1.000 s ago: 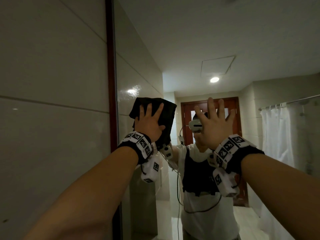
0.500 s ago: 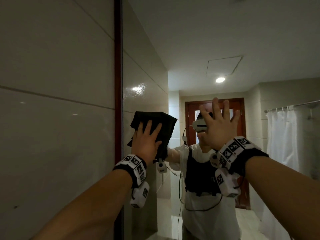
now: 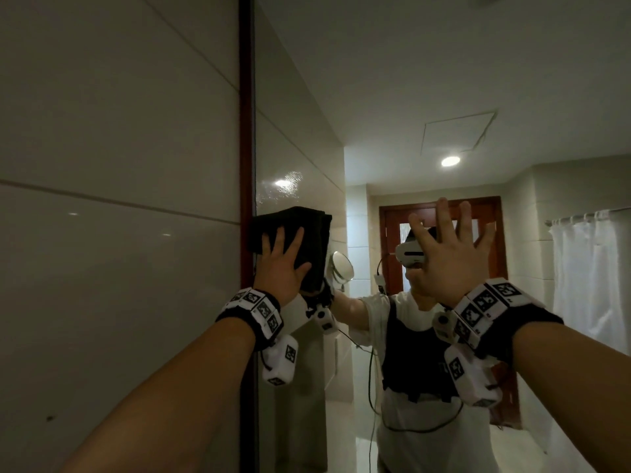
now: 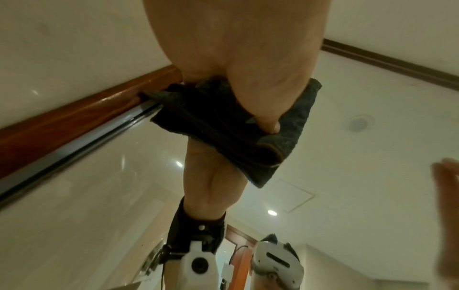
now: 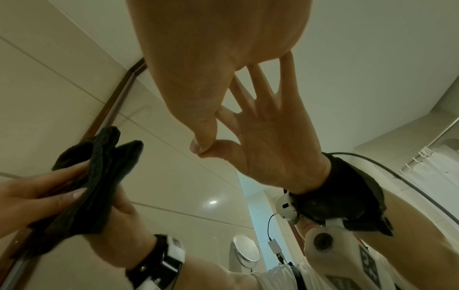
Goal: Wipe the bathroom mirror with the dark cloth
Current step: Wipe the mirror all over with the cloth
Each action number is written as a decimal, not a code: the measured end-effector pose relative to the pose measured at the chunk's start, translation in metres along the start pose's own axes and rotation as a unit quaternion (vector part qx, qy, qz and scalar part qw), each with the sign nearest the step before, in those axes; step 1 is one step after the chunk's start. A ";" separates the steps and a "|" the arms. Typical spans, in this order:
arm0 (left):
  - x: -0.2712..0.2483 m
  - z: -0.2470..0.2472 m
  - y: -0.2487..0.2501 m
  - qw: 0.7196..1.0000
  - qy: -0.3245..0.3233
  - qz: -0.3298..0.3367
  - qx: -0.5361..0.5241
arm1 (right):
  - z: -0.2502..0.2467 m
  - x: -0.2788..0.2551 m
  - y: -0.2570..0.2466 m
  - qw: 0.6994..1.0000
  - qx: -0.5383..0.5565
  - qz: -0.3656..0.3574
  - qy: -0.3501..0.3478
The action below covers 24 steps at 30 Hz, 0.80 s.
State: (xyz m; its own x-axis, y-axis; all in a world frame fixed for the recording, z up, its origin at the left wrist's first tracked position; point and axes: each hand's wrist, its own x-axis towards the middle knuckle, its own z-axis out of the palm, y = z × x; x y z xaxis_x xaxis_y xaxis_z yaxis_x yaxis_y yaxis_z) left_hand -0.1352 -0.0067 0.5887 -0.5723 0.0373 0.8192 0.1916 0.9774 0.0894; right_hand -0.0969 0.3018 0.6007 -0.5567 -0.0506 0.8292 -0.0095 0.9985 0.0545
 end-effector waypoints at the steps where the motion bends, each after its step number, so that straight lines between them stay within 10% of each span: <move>1: 0.006 -0.003 -0.006 1.000 0.003 -0.003 -0.011 | 0.001 0.002 -0.004 1.000 0.000 0.000 -0.001; 24: -0.003 0.002 -0.002 1.000 -0.003 0.024 0.018 | -0.009 0.001 -0.015 1.000 -0.008 0.002 0.015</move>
State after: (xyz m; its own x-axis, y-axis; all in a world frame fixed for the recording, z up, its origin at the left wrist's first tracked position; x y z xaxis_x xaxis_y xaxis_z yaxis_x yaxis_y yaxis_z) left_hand -0.1359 -0.0087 0.5853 -0.5681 0.0851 0.8185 0.1902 0.9813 0.0299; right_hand -0.0902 0.2867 0.6060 -0.5317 -0.0477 0.8456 0.0051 0.9982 0.0596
